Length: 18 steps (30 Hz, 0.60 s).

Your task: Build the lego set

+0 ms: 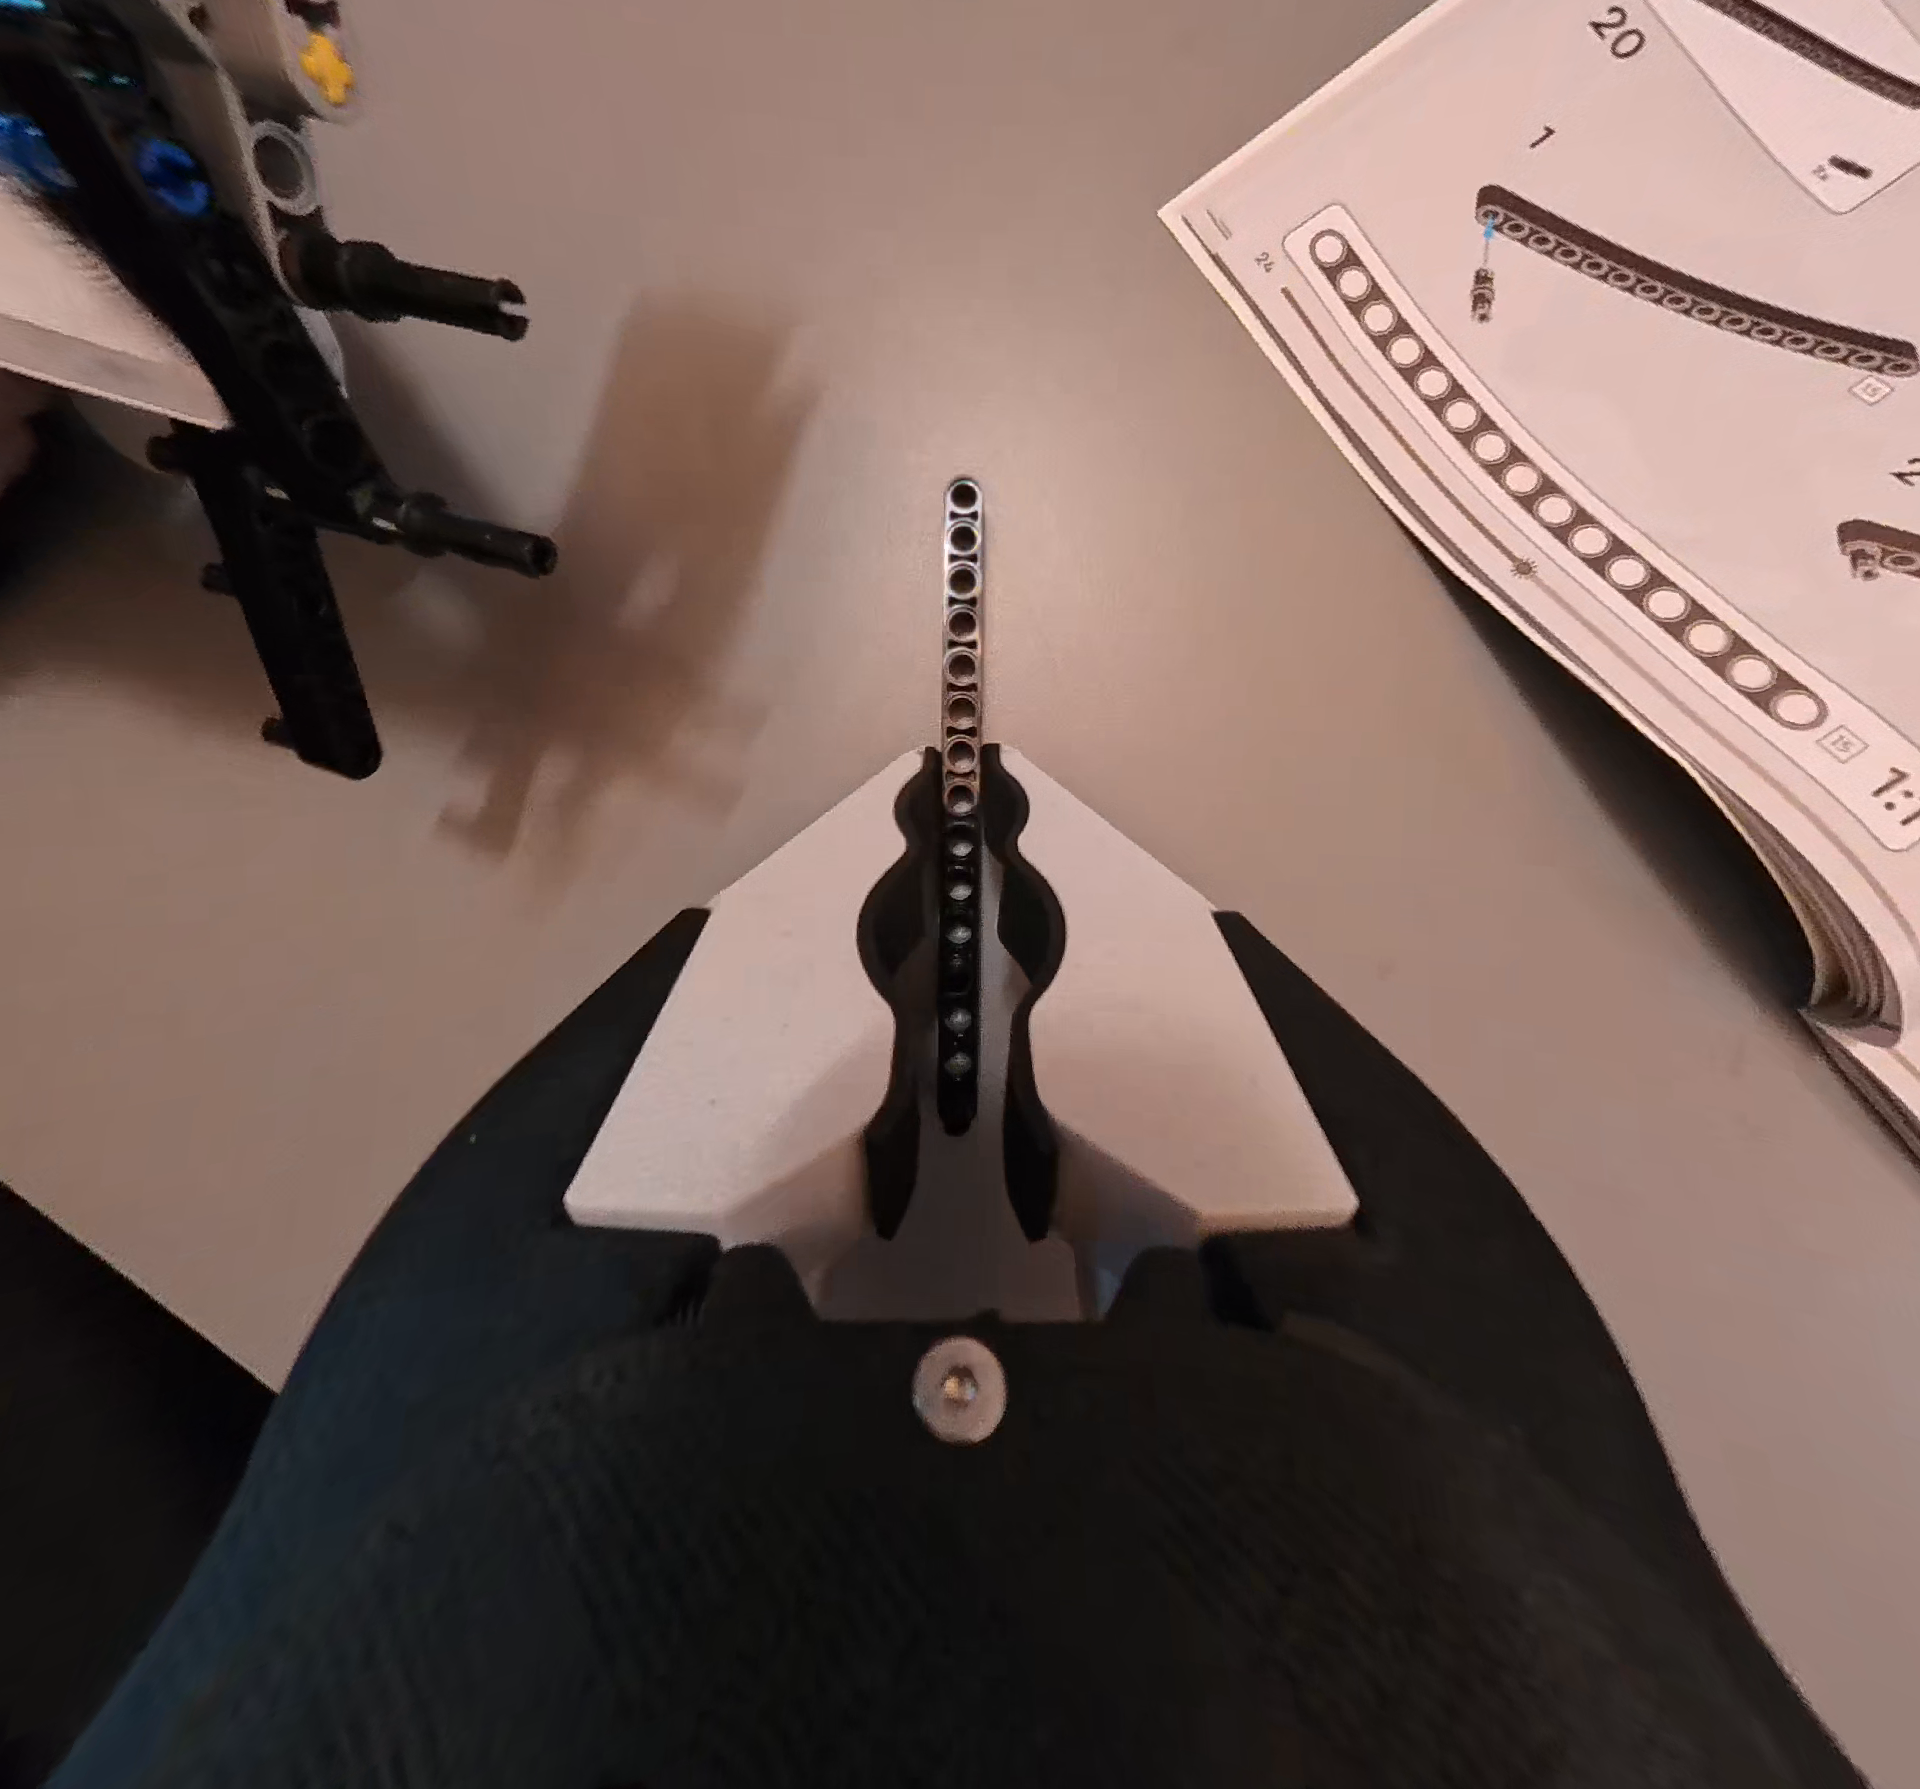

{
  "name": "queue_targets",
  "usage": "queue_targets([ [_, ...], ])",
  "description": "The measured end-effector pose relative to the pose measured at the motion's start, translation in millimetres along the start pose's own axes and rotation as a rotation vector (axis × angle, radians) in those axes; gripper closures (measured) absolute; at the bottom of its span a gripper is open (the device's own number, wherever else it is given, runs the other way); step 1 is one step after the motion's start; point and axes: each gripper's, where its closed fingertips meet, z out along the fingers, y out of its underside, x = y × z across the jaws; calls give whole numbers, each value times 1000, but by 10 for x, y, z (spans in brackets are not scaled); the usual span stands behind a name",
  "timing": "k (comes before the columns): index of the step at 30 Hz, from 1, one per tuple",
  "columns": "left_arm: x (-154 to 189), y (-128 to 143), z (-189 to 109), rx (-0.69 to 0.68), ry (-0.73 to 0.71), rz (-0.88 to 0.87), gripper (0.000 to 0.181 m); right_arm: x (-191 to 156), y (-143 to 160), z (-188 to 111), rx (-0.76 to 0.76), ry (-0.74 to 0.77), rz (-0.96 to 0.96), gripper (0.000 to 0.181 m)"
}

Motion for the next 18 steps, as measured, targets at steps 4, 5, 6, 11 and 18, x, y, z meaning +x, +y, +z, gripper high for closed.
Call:
queue_targets([
  [4,14,-66,6,53,23,-24,176,65,-189,-63,187,-100,103,176],
  [5,11,-82,1,65,25,-24,176,53,-294,-125,268,-151,141,176],
  [6,14,-119,-9,87,28,-17,176,49,-386,-195,340,-196,176,176],
  [11,59,-199,-51,133,48,35,176,5,-761,-557,652,-465,329,176],
  [18,156,-247,-85,158,90,52,176,-55,-1013,-809,956,-796,526,176],
])
